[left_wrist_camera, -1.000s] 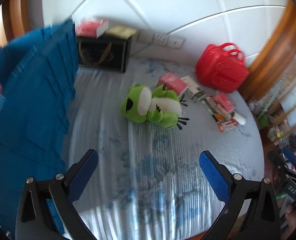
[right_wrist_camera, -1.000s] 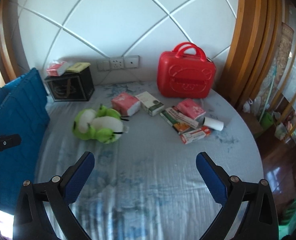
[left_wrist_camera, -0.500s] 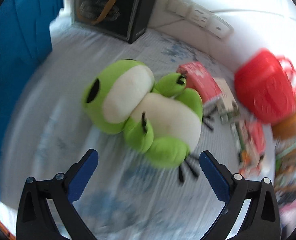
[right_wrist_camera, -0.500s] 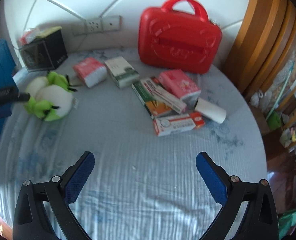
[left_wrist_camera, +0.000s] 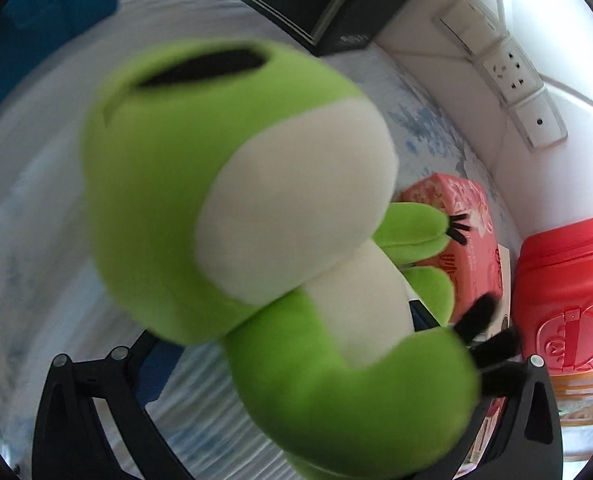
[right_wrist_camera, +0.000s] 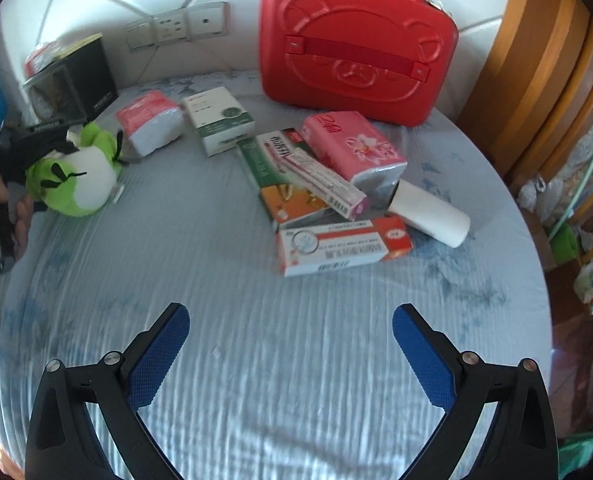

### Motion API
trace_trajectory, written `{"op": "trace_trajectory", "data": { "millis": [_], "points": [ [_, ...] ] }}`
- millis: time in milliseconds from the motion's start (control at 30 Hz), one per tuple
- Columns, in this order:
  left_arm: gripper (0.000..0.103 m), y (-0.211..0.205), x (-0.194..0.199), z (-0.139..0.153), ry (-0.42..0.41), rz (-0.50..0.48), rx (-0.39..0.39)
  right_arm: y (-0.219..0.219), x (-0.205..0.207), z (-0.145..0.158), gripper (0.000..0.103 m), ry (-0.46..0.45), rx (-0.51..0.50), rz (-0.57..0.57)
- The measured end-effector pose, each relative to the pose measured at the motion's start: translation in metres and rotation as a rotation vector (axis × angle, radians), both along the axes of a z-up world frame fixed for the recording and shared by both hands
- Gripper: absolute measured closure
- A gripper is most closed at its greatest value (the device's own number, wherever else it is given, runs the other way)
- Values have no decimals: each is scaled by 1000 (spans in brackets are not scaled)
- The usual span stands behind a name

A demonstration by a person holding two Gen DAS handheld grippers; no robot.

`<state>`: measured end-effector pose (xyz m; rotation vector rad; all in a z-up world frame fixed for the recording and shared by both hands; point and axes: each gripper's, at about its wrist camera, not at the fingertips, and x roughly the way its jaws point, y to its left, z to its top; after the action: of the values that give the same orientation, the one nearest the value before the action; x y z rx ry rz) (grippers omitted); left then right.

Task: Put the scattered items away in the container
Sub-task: 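Grasp the green plush frog with the left tool while the right tool grasps the red-white medicine box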

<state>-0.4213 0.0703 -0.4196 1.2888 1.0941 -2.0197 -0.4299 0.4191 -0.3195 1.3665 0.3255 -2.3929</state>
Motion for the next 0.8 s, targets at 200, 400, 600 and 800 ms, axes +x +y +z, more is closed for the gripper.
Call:
{"op": "trace_trajectory", "data": {
  "millis": [200, 400, 600, 800],
  "points": [
    [17, 4, -13, 13, 21, -108, -61, 12, -53, -41, 0, -74, -14, -92],
    [33, 13, 8, 32, 67, -192, -130, 21, -90, -68, 0, -176, -91, -306],
    [34, 12, 45, 42, 102, -232, -143, 17, -113, -87, 0, -234, -99, -513],
    [34, -2, 85, 37, 80, -222, -93, 1, -119, -96, 23, -225, -2, -522]
  ]
}}
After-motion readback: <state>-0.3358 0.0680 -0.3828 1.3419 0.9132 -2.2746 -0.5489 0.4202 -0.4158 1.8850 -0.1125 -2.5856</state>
